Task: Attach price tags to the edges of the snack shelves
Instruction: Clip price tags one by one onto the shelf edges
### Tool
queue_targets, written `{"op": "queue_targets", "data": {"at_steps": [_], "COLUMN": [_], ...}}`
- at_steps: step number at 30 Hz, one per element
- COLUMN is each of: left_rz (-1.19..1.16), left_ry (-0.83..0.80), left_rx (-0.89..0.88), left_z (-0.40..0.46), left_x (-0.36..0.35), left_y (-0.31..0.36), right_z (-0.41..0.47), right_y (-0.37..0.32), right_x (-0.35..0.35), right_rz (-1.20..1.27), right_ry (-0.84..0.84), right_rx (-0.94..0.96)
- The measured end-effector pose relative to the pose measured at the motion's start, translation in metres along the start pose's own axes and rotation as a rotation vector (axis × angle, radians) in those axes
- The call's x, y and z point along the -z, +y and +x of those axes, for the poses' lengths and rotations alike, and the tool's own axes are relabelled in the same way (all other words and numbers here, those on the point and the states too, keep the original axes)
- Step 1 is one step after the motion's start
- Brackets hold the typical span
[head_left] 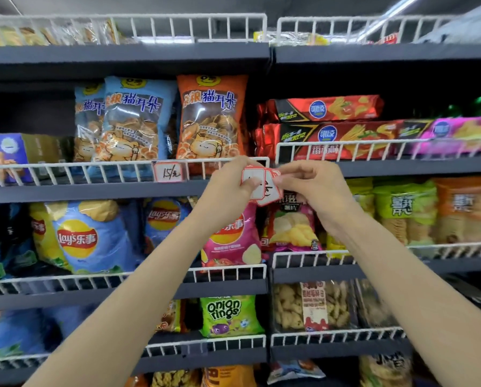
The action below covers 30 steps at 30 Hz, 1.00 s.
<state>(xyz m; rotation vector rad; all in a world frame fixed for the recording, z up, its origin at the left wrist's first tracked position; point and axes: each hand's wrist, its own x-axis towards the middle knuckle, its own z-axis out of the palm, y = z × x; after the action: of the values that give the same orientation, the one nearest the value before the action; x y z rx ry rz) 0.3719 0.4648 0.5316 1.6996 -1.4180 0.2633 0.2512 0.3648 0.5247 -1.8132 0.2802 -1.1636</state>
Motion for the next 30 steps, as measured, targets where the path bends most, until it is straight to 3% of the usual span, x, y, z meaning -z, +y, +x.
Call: {"op": "queue_targets", "data": {"at_steps": [6, 15, 20, 25, 30], "left_rz": [-0.032, 0.054, 0.031, -0.006, -0.061], "left_ry": [-0.001, 0.151, 0.210, 0.252, 0.158], "left_rx": [-0.039, -0.093, -0.010, 0.103, 0.211], "left_z": [0.013, 0.039, 0.063, 0.084, 0.102], "left_x": [-0.041, -0.141, -0.211, -0.259, -0.276], "left_y": [0.036, 0.117, 0.167, 0.191, 0.200], "right_z": [-0.009, 0.005, 0.023, 0.043, 0.062], "right_y": [0.001, 0.028, 0.049, 0.067, 0.078], "right_x": [0.052, 0.177, 0.259, 0.326, 0.361], "right_rz": [-0.006, -0.022, -0.005, 0.011, -0.025], "right_ry": [0.064, 0.038, -0.030, 0.033, 0.078], "right_rx": [0.004, 0.082, 0.057, 0.040, 0.124]}}
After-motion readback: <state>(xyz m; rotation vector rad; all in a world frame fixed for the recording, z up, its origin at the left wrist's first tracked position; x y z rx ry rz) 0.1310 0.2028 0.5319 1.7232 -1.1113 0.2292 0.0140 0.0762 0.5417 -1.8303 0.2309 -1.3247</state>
